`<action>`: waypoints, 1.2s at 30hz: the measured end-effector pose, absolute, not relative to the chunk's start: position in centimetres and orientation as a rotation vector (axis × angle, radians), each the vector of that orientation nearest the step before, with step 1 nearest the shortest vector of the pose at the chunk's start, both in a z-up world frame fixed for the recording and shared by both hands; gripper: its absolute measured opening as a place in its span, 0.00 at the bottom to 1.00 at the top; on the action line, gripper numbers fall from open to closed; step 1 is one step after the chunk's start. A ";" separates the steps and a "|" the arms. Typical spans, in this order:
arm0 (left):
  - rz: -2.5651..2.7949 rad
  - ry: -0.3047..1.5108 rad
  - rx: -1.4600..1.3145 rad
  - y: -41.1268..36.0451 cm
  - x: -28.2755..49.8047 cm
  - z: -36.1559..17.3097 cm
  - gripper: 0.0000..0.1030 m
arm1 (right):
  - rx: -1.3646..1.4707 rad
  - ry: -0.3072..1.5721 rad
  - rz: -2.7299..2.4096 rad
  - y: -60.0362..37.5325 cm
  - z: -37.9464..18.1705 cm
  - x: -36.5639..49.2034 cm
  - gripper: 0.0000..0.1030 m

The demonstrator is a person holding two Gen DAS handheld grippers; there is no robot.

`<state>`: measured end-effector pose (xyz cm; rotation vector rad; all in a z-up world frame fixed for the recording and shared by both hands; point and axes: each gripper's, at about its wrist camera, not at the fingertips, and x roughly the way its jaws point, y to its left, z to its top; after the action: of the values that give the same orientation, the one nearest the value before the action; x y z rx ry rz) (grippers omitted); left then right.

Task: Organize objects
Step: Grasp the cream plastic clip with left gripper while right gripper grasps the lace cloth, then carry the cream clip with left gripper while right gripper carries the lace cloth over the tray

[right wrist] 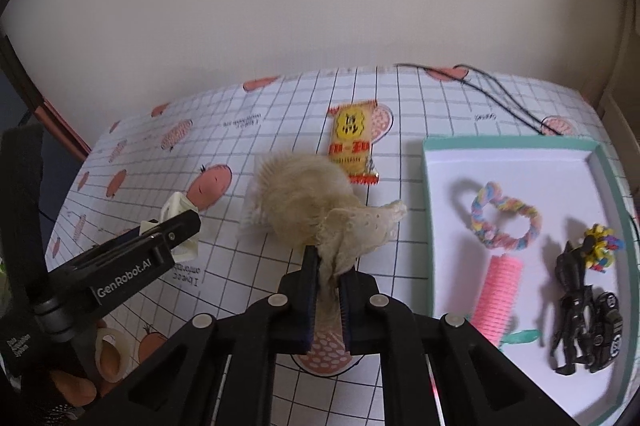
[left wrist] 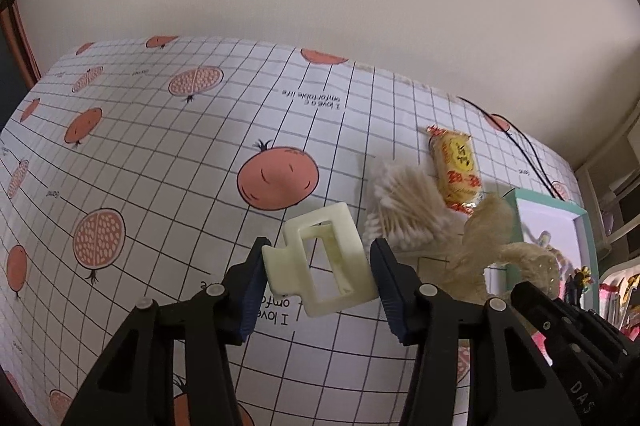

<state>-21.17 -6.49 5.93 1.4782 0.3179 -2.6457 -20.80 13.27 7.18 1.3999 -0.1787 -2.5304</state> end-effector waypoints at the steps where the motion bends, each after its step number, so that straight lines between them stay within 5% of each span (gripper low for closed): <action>1: -2.651 0.315 1.471 -6.4 -21.1 6.2 0.51 | 1.387 -0.183 -2.537 13.5 7.6 -20.7 0.10; 36: -2.864 0.196 1.424 5.5 -20.8 11.3 0.51 | 1.290 -0.325 -2.778 26.3 12.8 -18.6 0.10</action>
<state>-20.75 5.49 11.33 1.4238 0.1958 -2.8641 -18.64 26.28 12.77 1.2903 -0.3250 -2.7780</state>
